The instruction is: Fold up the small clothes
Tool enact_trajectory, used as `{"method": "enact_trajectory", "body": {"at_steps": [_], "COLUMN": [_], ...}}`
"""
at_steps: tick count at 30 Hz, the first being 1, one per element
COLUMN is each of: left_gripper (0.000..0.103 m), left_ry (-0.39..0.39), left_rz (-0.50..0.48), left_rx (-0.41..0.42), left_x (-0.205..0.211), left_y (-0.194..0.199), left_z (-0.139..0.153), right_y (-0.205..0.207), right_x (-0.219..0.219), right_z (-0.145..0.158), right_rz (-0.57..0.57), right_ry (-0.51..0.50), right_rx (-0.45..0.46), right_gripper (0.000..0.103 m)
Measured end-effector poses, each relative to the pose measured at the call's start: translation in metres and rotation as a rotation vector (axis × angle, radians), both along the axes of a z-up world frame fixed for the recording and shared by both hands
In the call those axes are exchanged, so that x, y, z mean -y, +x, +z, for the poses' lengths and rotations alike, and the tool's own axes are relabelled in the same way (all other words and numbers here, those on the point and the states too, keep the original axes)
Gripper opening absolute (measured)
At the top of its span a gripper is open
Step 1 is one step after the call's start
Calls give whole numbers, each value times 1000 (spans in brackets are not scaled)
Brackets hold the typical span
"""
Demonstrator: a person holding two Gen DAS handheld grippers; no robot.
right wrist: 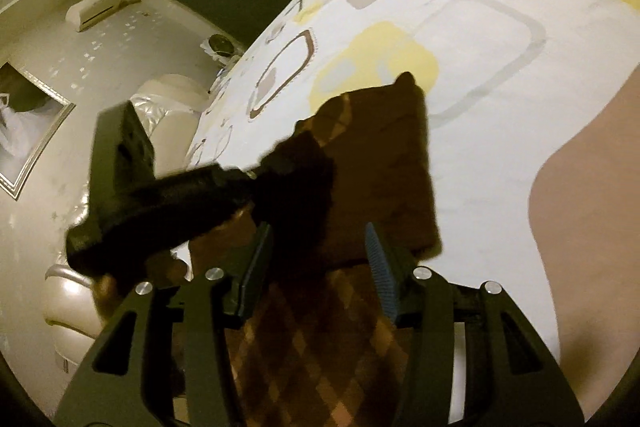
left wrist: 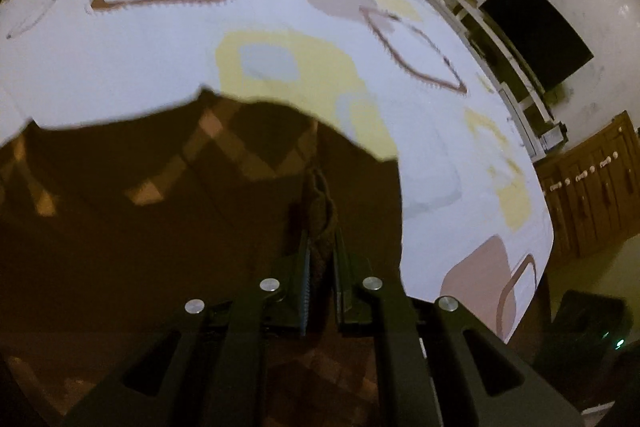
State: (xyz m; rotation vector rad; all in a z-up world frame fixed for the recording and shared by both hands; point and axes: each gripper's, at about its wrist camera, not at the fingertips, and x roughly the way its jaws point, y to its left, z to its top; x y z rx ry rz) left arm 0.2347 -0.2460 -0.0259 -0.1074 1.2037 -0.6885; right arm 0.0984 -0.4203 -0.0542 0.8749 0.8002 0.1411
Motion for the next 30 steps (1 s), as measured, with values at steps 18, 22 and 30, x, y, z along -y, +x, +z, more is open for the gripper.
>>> {"method": "enact_trajectory", "body": {"at_steps": [18,22,30], "left_gripper": [78,79,78], "left_ry": [48,32,-21], "left_rz": [300,418,544], "left_rx": [237,169,71], "left_x": [-167,-231,-295], "left_y": [-47,-51,-66], "left_z": [33,16,-12], "right_y": [27,46,71], "right_x": [1,-1,-11], "right_z": [-2,-6,-36], "right_rz": [8,23,19], "right_ry": [20,12,-1], "right_rx": [-66,-93,-207], "right_gripper": [48,48,36]}}
